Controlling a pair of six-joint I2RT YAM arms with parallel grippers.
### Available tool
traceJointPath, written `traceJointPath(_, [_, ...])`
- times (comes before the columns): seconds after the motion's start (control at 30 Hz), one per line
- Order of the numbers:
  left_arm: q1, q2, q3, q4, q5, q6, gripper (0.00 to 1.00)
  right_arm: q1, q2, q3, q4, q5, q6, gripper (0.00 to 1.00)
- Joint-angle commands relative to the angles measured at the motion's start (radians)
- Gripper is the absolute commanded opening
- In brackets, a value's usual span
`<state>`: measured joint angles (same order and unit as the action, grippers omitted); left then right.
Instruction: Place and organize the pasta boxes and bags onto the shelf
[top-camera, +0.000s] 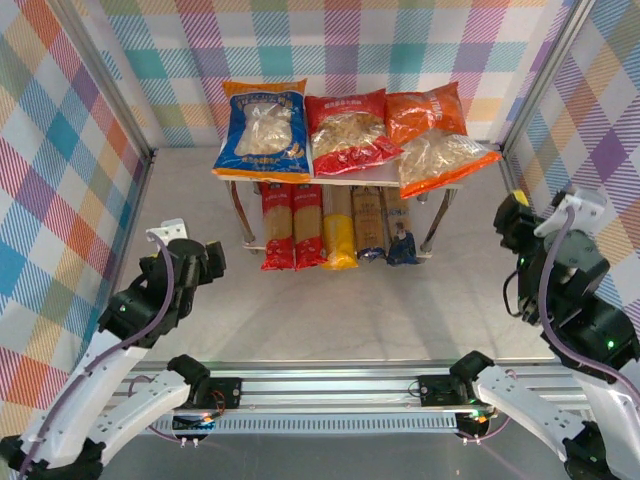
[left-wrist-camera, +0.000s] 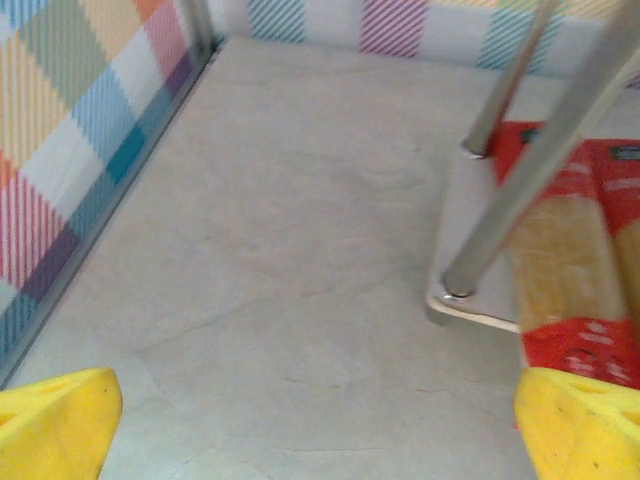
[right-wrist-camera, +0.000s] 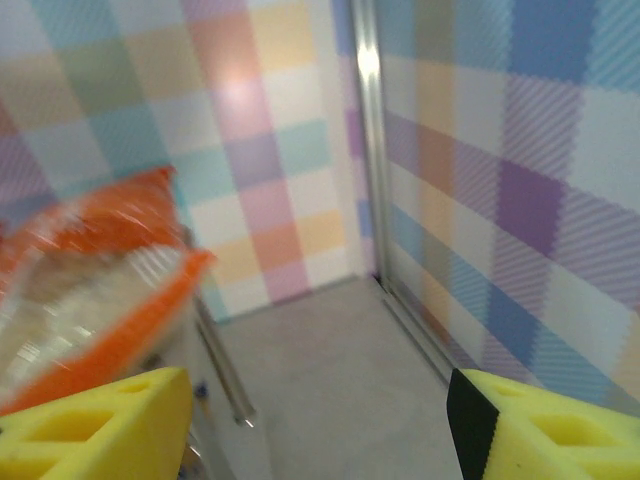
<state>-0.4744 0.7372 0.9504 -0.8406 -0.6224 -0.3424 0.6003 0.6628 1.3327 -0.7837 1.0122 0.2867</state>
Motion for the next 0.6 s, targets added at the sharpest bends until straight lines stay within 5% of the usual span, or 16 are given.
traceJointPath(0.0, [0.132, 0.068, -0.041, 0.069, 0.179, 0.022, 1.0, -0.003, -0.073, -0.052, -0.197, 0.1, 0.196, 0.69])
traceJointPath(0.13, [0.215, 0.116, -0.114, 0.172, 0.25, 0.006, 1.0, -0.002, -0.125, -0.136, -0.253, 0.072, 0.269, 0.68])
traceJointPath(0.37, [0.293, 0.159, -0.18, 0.274, 0.247, -0.005, 1.0, -0.005, -0.003, -0.32, -0.279, -0.009, 0.366, 0.72])
traceJointPath(0.57, [0.337, 0.205, -0.204, 0.342, 0.267, -0.004, 1.0, -0.174, 0.084, -0.501, -0.058, -0.287, 0.362, 0.74])
